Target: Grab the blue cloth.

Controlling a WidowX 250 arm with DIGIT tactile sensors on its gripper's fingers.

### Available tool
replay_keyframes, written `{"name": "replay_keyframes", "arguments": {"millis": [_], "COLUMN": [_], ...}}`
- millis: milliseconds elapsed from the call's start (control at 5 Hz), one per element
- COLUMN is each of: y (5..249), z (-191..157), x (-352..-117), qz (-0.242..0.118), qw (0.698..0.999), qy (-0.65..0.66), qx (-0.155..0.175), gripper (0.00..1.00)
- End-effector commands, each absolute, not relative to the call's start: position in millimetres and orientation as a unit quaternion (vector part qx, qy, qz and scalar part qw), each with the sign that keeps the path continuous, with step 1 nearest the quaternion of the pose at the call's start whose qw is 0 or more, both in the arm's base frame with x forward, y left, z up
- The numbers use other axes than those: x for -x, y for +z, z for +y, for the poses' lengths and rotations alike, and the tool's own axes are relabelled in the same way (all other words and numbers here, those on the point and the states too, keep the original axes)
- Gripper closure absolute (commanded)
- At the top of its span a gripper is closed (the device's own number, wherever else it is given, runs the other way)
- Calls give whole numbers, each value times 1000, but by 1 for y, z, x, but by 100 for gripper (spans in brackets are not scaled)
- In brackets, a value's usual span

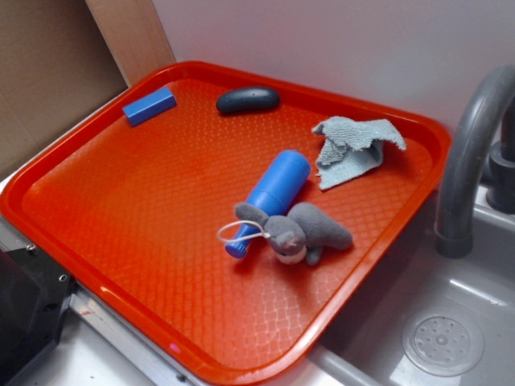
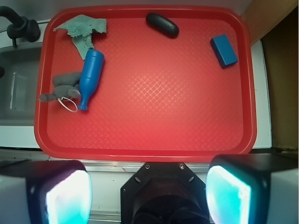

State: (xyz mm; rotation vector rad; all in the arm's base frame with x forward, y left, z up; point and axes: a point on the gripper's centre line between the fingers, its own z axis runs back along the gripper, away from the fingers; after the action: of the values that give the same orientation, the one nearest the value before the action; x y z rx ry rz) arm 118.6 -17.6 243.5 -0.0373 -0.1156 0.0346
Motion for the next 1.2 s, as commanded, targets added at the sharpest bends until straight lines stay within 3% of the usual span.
{"name": "replay_keyframes", "arguments": {"millis": [0, 200, 400, 600, 800, 1000], "y": [243, 194, 185, 169, 159, 159], "z": [-18, -53, -73, -87, -93, -93], "x": [-119, -169, -201, -232, -258, -258], "qz": [-58, -138, -196, -207, -213, -213], "qw": [998, 989, 976, 966, 964, 964], "qy": [17, -43, -98, -146, -144, -144], "qx": [19, -28, -14, 47, 64, 64], "gripper": [0, 0, 0, 0, 0, 0]}}
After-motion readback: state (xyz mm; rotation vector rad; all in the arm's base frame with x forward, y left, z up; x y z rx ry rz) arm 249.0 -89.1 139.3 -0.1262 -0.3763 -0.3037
